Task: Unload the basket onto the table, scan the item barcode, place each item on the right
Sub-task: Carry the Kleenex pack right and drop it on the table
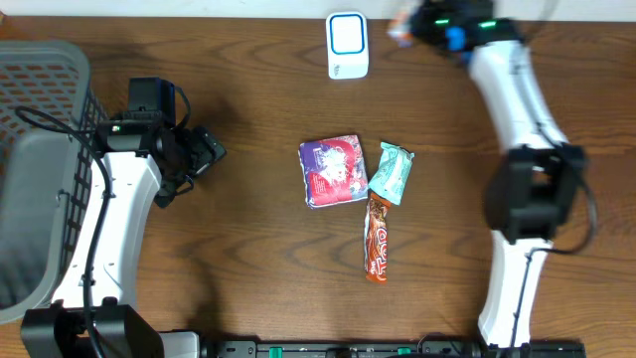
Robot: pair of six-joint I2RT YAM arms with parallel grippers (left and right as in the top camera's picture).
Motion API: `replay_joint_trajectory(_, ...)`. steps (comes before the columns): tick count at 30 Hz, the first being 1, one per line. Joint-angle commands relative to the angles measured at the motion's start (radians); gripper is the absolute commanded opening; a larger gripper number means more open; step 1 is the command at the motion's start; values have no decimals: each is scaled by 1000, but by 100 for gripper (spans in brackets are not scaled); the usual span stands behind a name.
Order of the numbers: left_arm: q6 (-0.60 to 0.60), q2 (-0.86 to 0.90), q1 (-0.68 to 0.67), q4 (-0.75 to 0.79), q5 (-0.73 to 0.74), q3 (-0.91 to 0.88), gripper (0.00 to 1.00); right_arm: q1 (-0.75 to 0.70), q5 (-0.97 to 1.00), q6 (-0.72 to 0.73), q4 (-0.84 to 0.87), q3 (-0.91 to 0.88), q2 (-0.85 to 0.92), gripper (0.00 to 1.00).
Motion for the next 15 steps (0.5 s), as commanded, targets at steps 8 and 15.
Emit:
replay_joint_trajectory(8, 6, -3, 5, -2, -10, 0, 98, -285, 389, -370, -249, 13, -46, 1)
replay_joint_trajectory(15, 6, -3, 5, -2, -10, 0, 98, -392, 434, -439, -298, 13, 45, 1)
